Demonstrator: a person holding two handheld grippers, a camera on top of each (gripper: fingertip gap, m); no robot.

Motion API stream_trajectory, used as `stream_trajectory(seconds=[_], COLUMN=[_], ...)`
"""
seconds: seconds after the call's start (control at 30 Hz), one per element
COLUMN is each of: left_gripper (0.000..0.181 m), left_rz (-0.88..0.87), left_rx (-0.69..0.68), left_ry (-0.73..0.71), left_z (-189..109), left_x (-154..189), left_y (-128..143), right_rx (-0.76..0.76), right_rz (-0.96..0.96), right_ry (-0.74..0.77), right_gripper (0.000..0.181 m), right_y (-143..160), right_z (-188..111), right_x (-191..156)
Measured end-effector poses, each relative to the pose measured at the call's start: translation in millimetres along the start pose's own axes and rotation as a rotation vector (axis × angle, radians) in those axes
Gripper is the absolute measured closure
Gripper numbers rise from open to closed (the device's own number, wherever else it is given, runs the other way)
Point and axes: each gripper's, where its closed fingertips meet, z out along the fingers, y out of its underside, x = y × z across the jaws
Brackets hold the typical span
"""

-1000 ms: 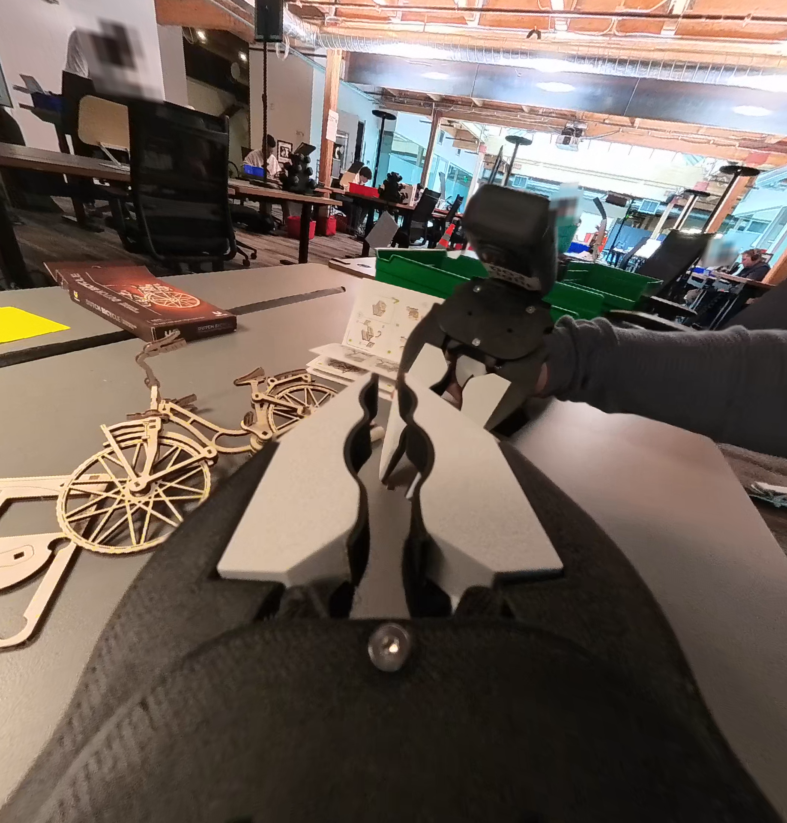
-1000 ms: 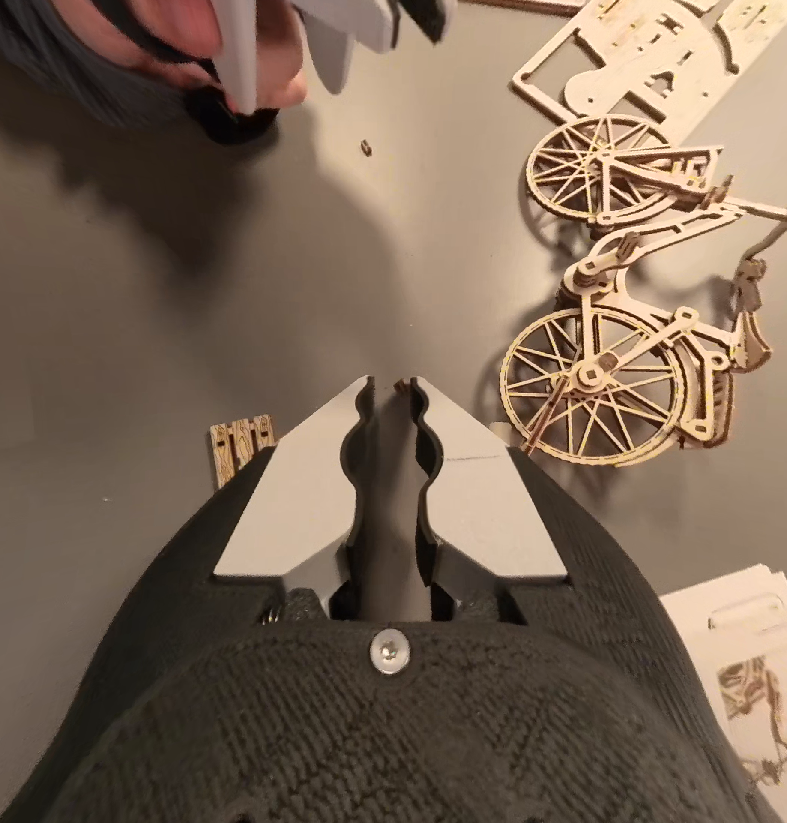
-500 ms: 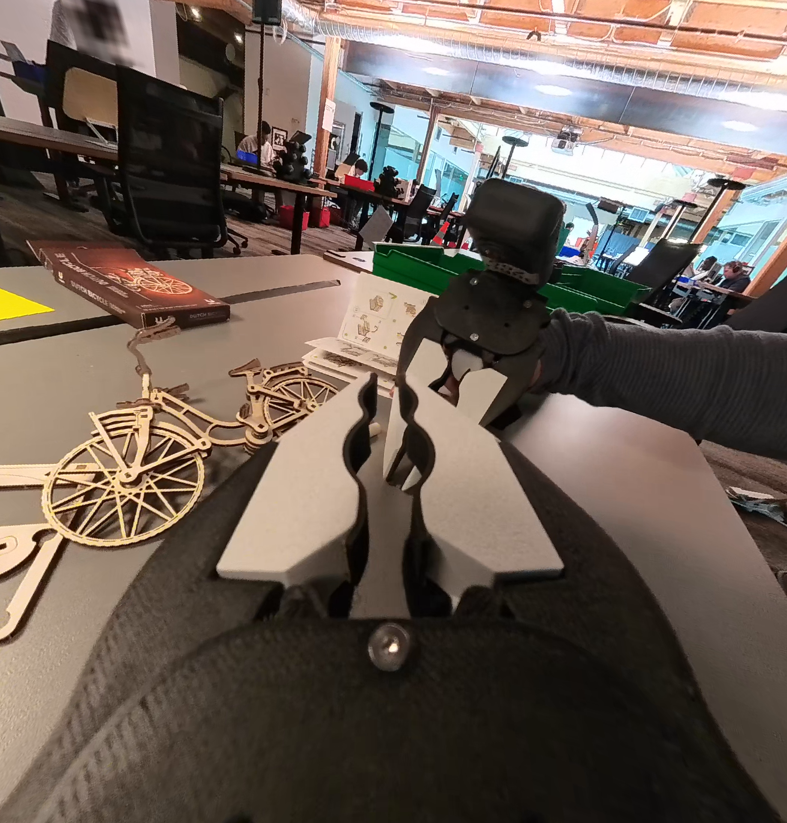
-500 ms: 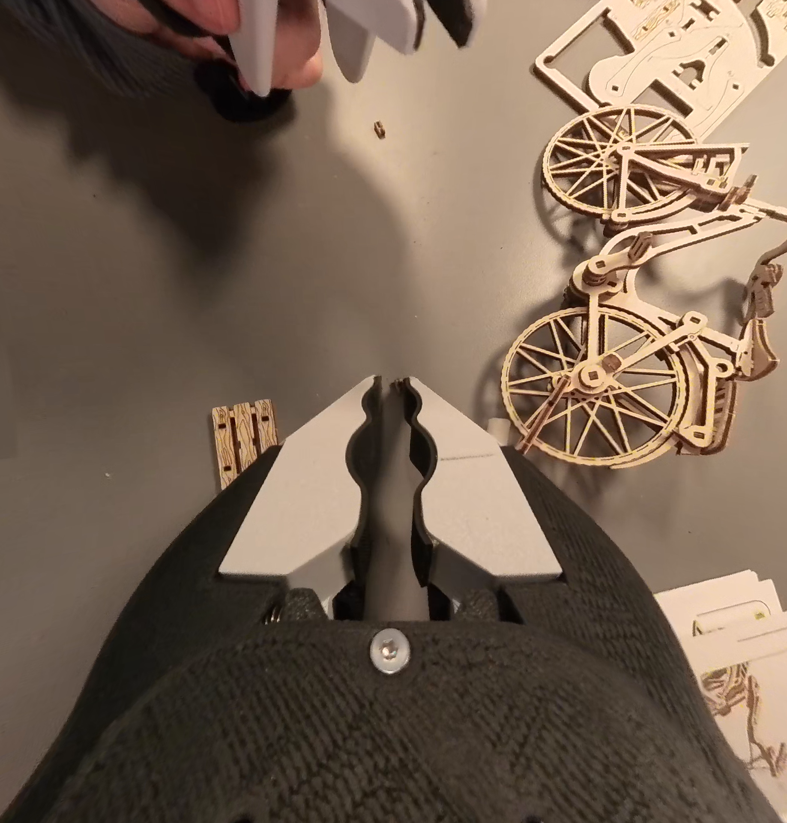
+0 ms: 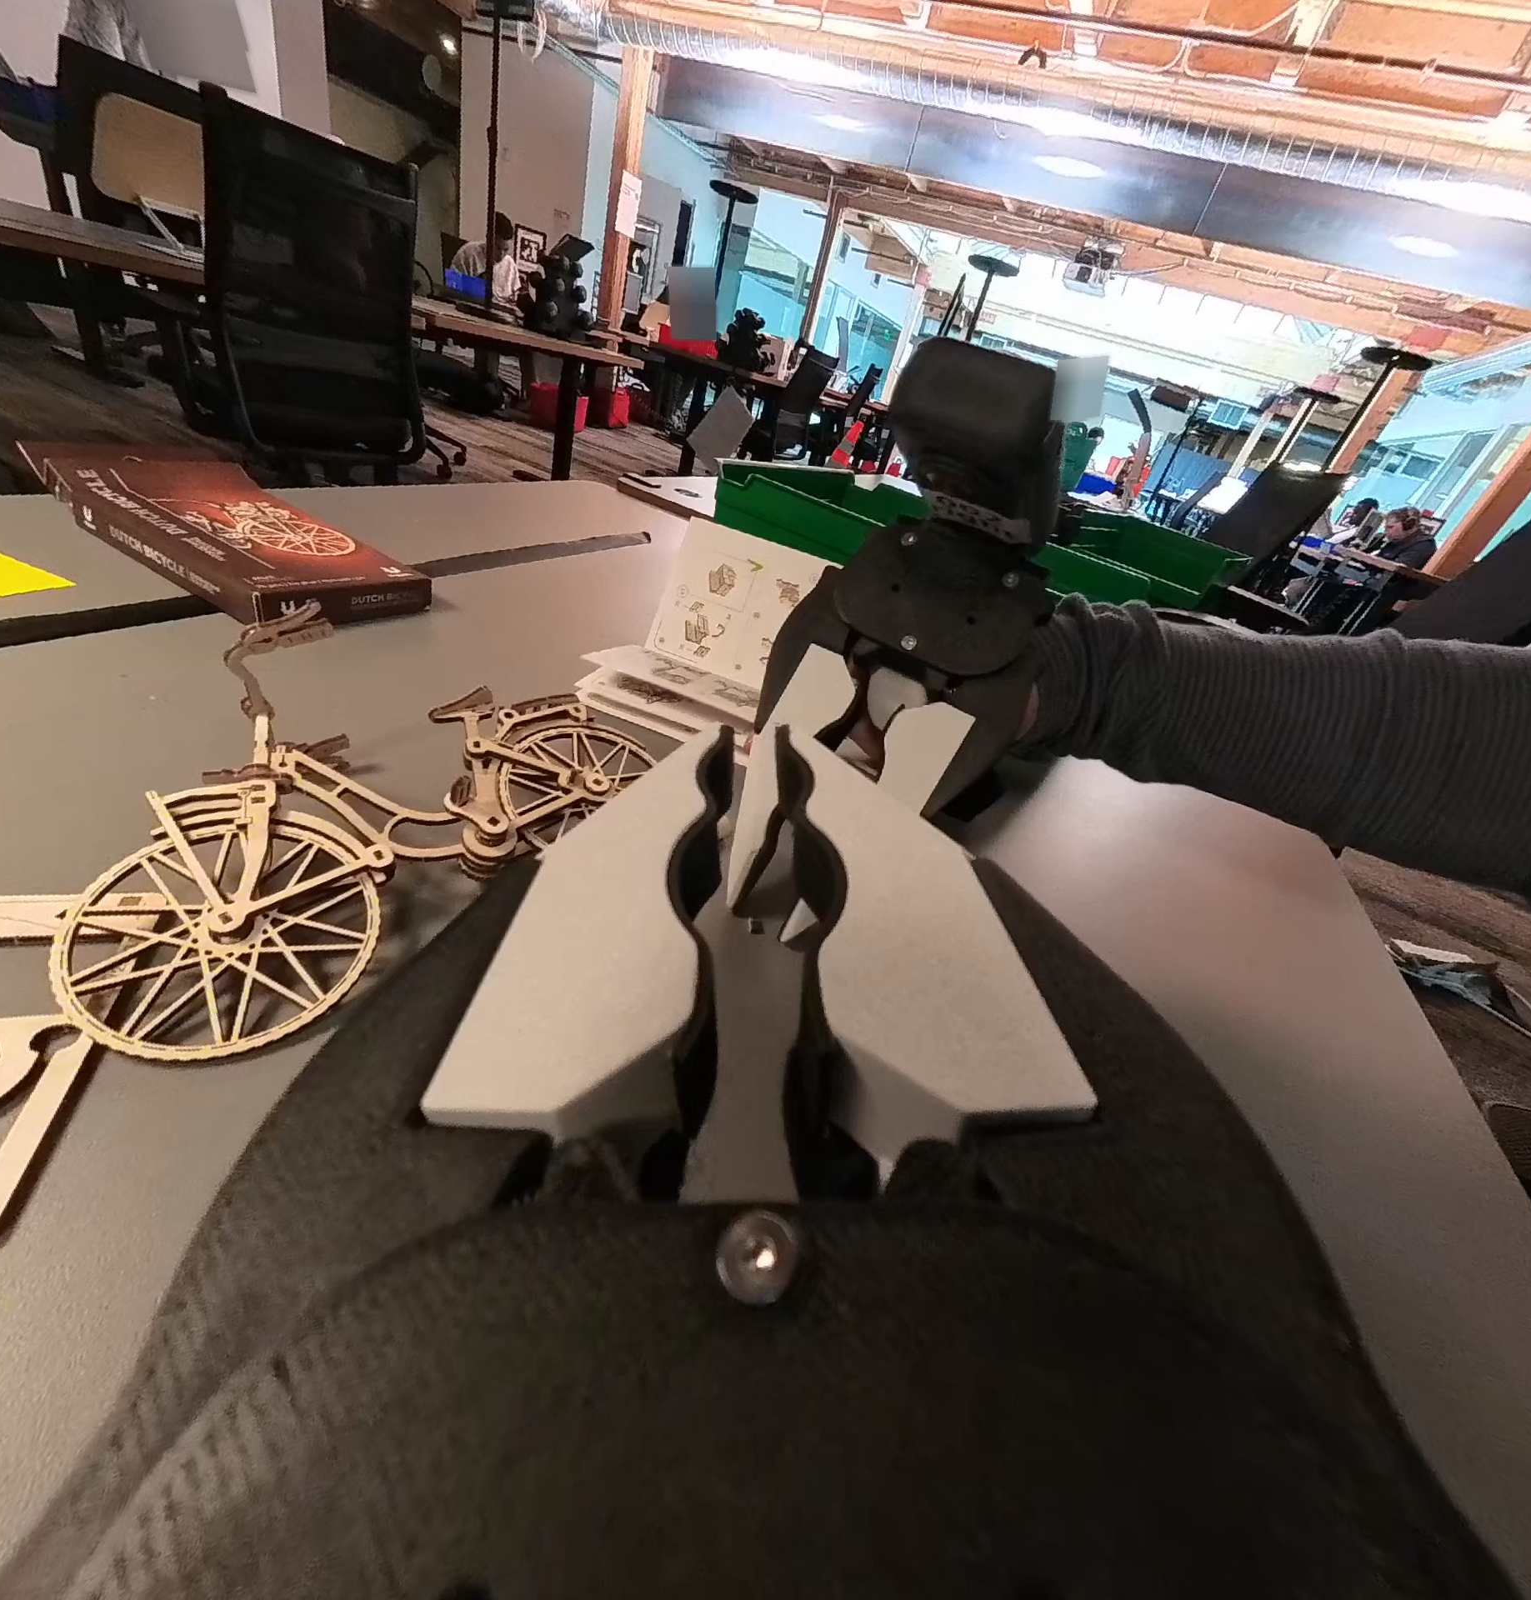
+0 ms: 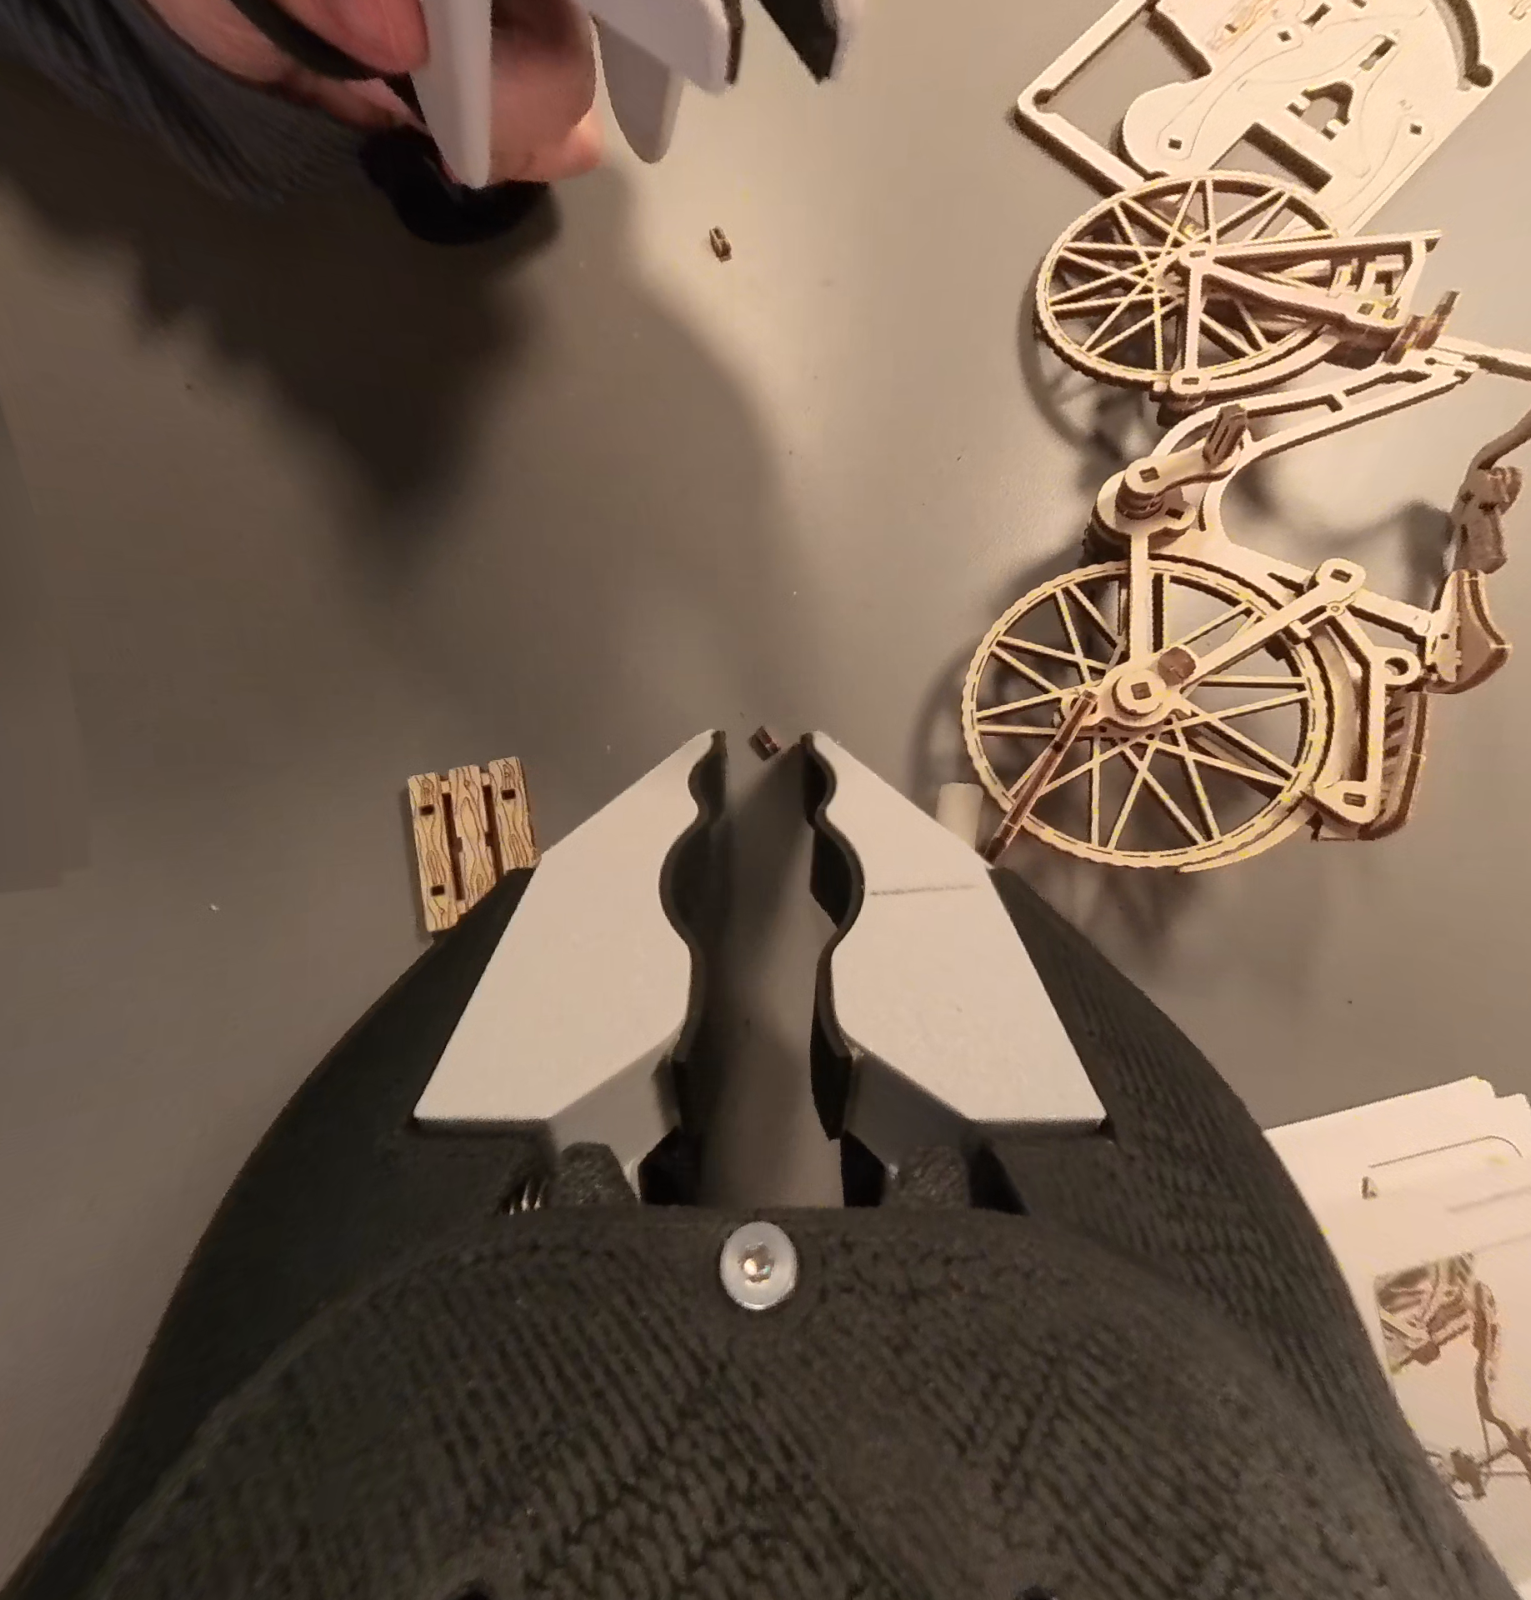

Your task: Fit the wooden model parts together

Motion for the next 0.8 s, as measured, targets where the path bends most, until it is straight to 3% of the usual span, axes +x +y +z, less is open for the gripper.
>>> stream_trajectory(seconds=[0.5,0.7,0.8], left_gripper=[0.174,0.174,0.17], left_rz=[-0.025,-0.04,-0.096], left_rx=[0.005,0.006,0.014], left_ry=[0.004,0.017,0.074], left_z=[-0.6,-0.7,-1.5], left_x=[-1.7,-1.2,2.2], left_y=[-0.5,-0.8,-2.3], right_rx=[0.006,-0.048,0.014], right_rz=[-0.016,-0.163,-0.318], right_ry=[0.007,0.175,0.349], right_gripper=[0.18,0.181,0.181], right_y=[-0.2,-1.0,-23.7], right_z=[0.6,0.5,-11.7], right_x=[-0.6,0.0,0.0])
